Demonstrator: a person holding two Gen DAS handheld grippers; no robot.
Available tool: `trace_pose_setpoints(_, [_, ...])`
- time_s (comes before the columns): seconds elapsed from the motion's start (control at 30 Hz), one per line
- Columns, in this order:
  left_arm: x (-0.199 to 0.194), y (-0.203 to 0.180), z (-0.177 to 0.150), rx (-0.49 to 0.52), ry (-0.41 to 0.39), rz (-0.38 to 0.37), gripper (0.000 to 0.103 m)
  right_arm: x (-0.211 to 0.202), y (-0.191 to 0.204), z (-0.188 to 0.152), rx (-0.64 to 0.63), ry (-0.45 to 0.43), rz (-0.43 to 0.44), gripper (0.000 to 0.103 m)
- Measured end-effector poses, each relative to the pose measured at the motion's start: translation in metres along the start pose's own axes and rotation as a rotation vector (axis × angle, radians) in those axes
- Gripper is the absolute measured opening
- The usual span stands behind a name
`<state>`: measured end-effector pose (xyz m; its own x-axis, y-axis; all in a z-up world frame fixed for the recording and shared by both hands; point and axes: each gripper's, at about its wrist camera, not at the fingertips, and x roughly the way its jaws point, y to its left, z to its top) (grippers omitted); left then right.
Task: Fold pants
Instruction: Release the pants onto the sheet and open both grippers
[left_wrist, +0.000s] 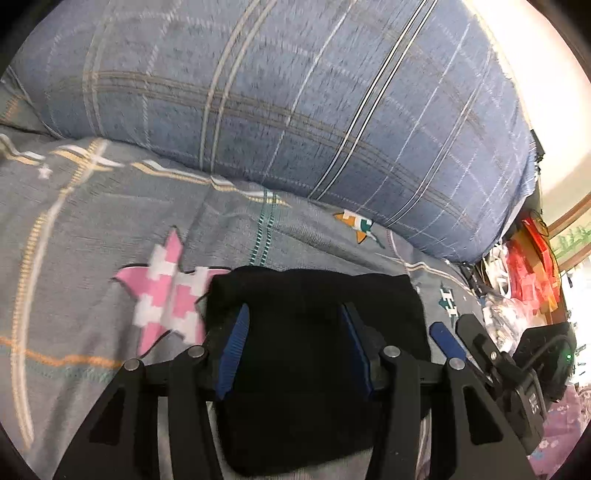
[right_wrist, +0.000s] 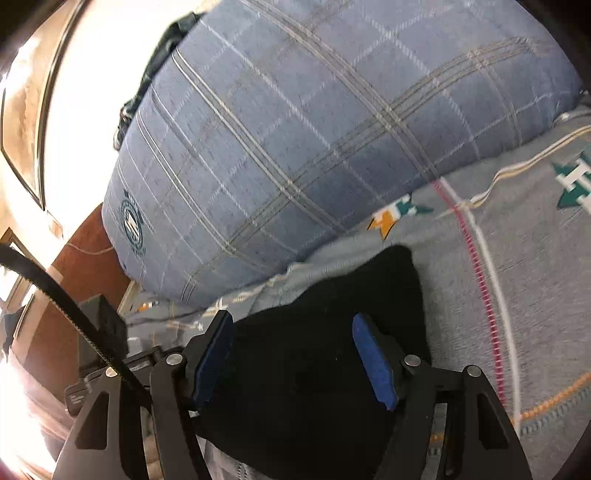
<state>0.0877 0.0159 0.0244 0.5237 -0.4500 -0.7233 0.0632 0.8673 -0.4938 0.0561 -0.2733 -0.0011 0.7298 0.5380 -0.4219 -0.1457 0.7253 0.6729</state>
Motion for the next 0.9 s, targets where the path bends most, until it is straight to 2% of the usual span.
trace_pose_setpoints(0.13, [-0.047, -0.003, -0.023, 0.041, -0.073, 0.036, 0.052, -0.031, 0.013, -0.005, -0.045, -0.06, -0.046, 0.073])
trace_pose_setpoints(0.23, [-0.084, -0.013, -0.055, 0.128, -0.157, 0.125, 0.059, -0.058, 0.03, -0.014, -0.058, -0.077, -0.076, 0.075])
trace_pose_setpoints(0.3, [-0.107, -0.025, -0.079, 0.21, -0.235, 0.194, 0.067, -0.074, 0.045, -0.029, -0.089, -0.059, -0.075, 0.076])
trace_pose_setpoints(0.33, [-0.12, -0.034, -0.097, 0.256, -0.297, 0.241, 0.075, -0.082, 0.051, -0.038, -0.114, -0.059, -0.084, 0.078])
trace_pose_setpoints(0.37, [-0.13, -0.038, -0.107, 0.28, -0.339, 0.27, 0.084, -0.091, 0.057, -0.049, -0.144, -0.068, -0.103, 0.08])
trace_pose_setpoints(0.47, [-0.158, -0.056, -0.141, 0.336, -0.496, 0.381, 0.102, -0.11, 0.063, -0.084, -0.208, -0.137, -0.198, 0.086])
trace_pose_setpoints(0.57, [-0.176, -0.07, -0.164, 0.337, -0.584, 0.468, 0.103, -0.109, 0.058, -0.109, -0.255, -0.181, -0.303, 0.086])
trace_pose_setpoints(0.63, [-0.179, -0.075, -0.168, 0.353, -0.578, 0.471, 0.103, -0.099, 0.052, -0.118, -0.258, -0.156, -0.343, 0.086])
trace_pose_setpoints(0.7, [-0.175, -0.076, -0.168, 0.369, -0.537, 0.441, 0.103, -0.095, 0.05, -0.118, -0.246, -0.128, -0.325, 0.086])
trace_pose_setpoints(0.8, [-0.163, -0.072, -0.166, 0.349, -0.482, 0.445, 0.103, -0.092, 0.05, -0.119, -0.264, -0.125, -0.336, 0.087])
trace_pose_setpoints(0.9, [-0.146, -0.066, -0.164, 0.321, -0.391, 0.424, 0.103, -0.089, 0.047, -0.12, -0.265, -0.109, -0.356, 0.087])
